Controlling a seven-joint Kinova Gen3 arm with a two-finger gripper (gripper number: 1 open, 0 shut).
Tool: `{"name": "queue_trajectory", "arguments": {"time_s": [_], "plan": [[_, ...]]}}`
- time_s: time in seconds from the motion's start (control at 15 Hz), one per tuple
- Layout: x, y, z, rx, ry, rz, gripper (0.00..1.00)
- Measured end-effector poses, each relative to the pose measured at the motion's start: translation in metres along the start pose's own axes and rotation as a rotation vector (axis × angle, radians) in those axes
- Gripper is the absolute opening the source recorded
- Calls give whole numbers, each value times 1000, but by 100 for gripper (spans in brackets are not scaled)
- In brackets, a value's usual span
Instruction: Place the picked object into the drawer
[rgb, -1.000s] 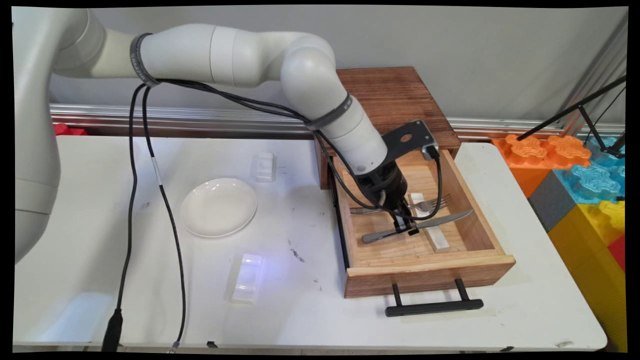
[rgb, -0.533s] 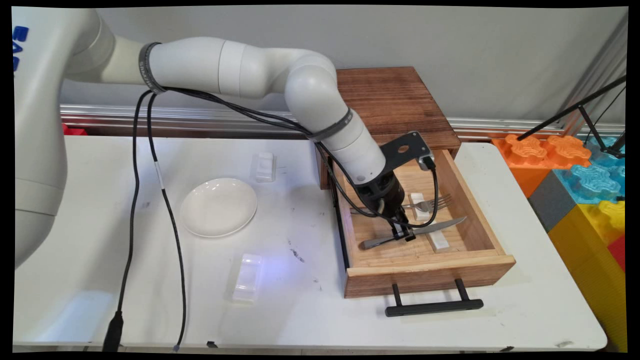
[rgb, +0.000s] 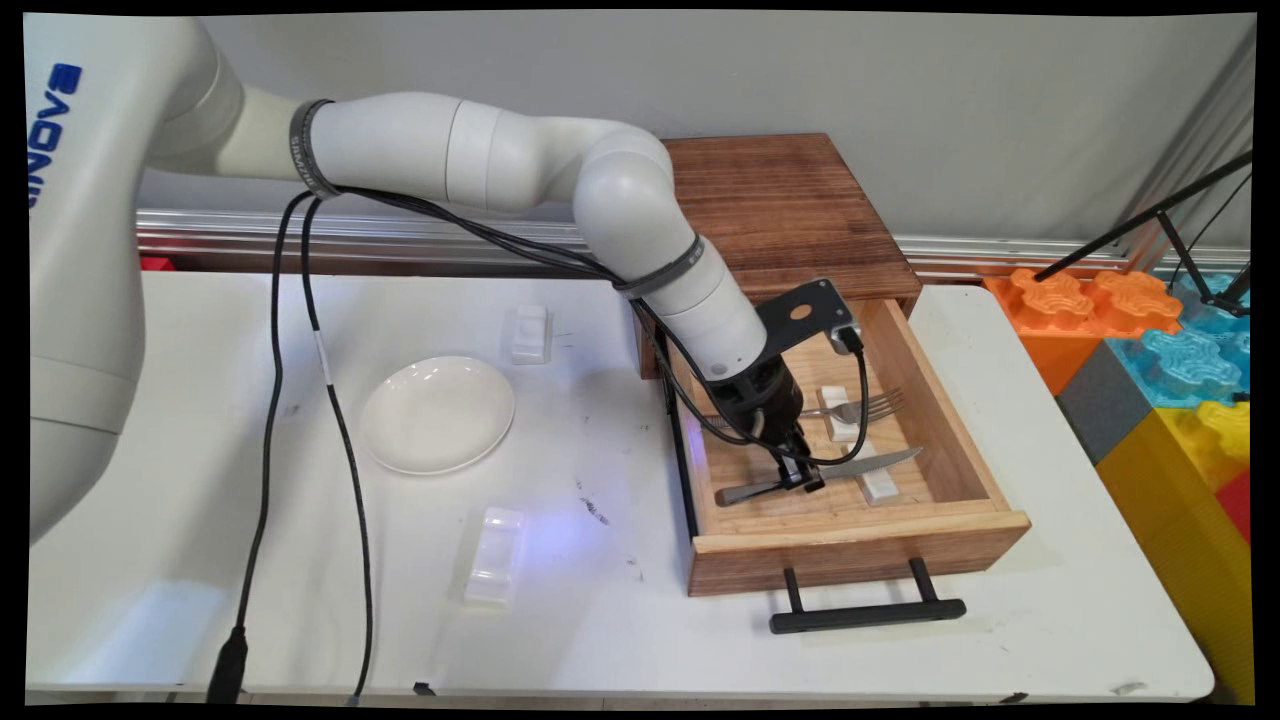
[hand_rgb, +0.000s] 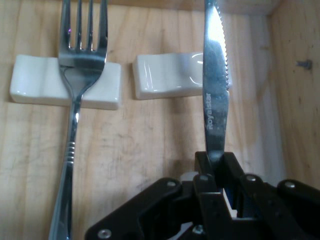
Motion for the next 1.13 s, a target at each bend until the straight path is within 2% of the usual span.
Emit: {"name": "queue_trajectory", "arguments": {"time_s": [0.53, 0.6, 1.13], "plan": [[-4, -3, 5, -8, -8, 5, 0], [-4, -4, 5, -10, -8, 11, 100], [4, -5, -7, -15, 13, 24, 100]]}}
